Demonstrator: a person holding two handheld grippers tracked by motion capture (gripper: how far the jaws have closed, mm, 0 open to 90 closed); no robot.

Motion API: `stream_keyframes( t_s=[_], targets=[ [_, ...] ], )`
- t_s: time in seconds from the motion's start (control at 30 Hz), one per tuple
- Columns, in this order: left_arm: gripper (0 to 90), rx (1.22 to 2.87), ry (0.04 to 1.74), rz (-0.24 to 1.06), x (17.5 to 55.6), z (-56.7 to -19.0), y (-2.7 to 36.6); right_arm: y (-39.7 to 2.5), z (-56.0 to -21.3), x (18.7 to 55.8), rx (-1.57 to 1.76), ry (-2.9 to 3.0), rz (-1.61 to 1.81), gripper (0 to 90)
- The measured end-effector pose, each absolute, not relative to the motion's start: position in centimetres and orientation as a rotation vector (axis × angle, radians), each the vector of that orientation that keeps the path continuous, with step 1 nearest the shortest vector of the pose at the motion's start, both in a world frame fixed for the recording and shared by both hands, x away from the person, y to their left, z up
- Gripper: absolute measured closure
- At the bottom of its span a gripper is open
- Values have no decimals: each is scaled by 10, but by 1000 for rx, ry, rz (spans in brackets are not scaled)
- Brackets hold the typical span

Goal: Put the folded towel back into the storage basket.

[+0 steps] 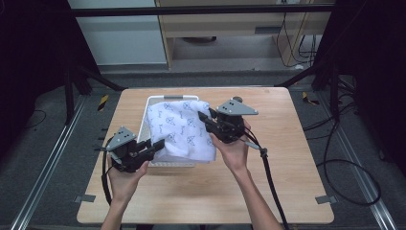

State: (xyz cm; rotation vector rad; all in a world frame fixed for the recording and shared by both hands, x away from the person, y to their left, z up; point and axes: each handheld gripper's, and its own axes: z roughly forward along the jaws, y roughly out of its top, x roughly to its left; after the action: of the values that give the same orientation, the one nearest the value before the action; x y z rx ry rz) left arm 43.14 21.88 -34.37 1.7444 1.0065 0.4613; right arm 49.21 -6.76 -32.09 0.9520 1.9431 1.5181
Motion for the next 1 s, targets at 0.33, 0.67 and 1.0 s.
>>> stream_keyframes(
  t_s=[0.33,0.67,1.0],
  targets=[
    [719,1727,1049,474,442,-344,236,-48,-321,504,944,1945,1525,705],
    [720,1714,1087,487,452,-347,250,-30,-323,520,943,1949,1530,705],
    [720,1705,1126,503,464,-353,258,-16,-330,533,940,1952,1540,705]
  ],
)
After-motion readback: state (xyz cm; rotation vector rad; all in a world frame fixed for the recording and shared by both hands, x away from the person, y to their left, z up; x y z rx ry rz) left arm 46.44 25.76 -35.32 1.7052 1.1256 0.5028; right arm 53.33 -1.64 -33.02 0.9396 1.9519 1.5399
